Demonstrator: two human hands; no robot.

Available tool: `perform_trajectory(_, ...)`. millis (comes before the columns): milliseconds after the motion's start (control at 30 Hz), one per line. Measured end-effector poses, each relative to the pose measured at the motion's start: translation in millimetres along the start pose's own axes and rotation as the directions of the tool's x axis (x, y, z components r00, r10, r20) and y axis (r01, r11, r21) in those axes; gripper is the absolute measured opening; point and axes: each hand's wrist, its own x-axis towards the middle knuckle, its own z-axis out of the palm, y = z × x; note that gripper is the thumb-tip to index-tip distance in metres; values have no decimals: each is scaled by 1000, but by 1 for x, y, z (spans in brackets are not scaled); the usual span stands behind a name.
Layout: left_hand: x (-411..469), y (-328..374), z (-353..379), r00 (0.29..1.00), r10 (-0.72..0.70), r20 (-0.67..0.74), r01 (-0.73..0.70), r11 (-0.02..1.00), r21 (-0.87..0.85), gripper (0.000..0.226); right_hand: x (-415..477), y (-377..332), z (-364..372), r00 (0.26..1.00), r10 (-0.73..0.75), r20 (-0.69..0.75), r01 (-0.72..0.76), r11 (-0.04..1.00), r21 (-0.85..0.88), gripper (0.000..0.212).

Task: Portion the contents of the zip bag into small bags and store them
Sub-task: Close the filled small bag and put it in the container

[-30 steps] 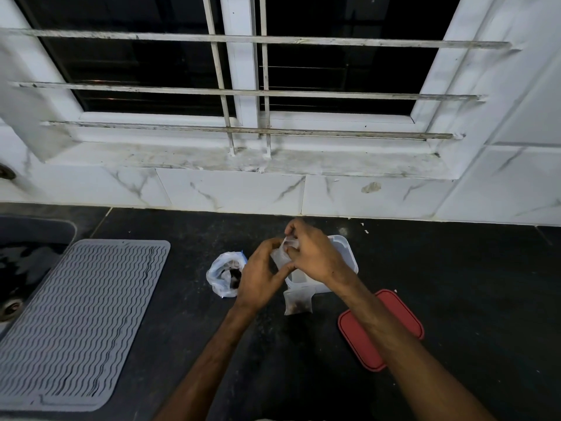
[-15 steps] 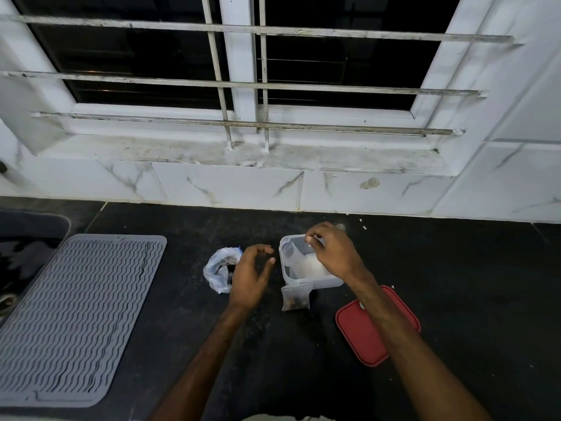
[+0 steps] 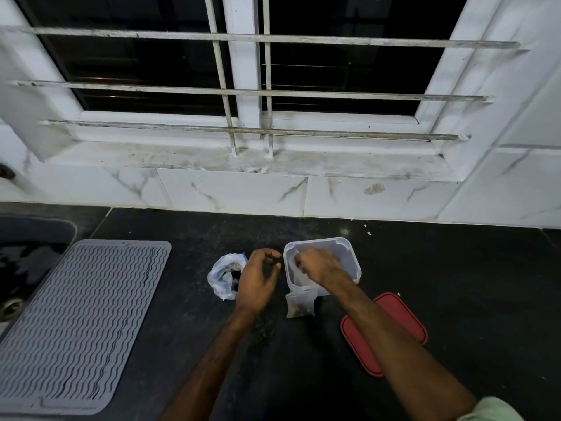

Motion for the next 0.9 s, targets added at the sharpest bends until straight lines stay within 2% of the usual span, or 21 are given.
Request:
perform_trajectory(100, 6, -2, -7, 999, -1, 41, 1, 1000, 10, 56, -4, 6, -6, 994, -55, -91, 54, 998, -10, 23)
perform_trajectory(200, 14, -2, -7, 981, 33, 191, -49, 996, 77, 104, -14, 4, -28, 977, -154, -150, 155, 988, -6, 19)
perform_trajectory(267, 21, 2, -5, 968, 59, 242, -82, 993, 88, 117, -23, 0, -40, 951, -254, -176, 249, 967, -51, 16)
perform_trajectory(333, 27, 6, -2, 966, 68, 251, -86, 995, 59, 112, -31, -1, -49, 942, -280, -187, 275, 960, -51, 15)
perform_trajectory(467, 25, 17, 1, 975, 112, 193, -99, 992, -77, 65, -47, -8, -59, 932, -293, -213, 284, 956, -75, 17)
perform_trajectory(533, 19, 20, 1, 977, 133, 167, -120, 989, -89, 55, -50, -10, -59, 939, -276, -205, 270, 961, -56, 19)
perform_trajectory(633, 11, 19, 2, 978, 122, 171, -114, 992, -58, 52, -51, -12, -54, 940, -294, -173, 293, 956, -32, 25)
perform_trajectory(733, 5, 13, 1, 978, 107, 179, -101, 994, -41, 52, -51, -15, -46, 954, -291, -78, 292, 956, 4, 28)
perform_trajectory(900, -1, 5, -4, 976, 72, 205, -68, 997, -26, 68, -45, -16, -35, 959, -281, 32, 281, 960, -6, 22)
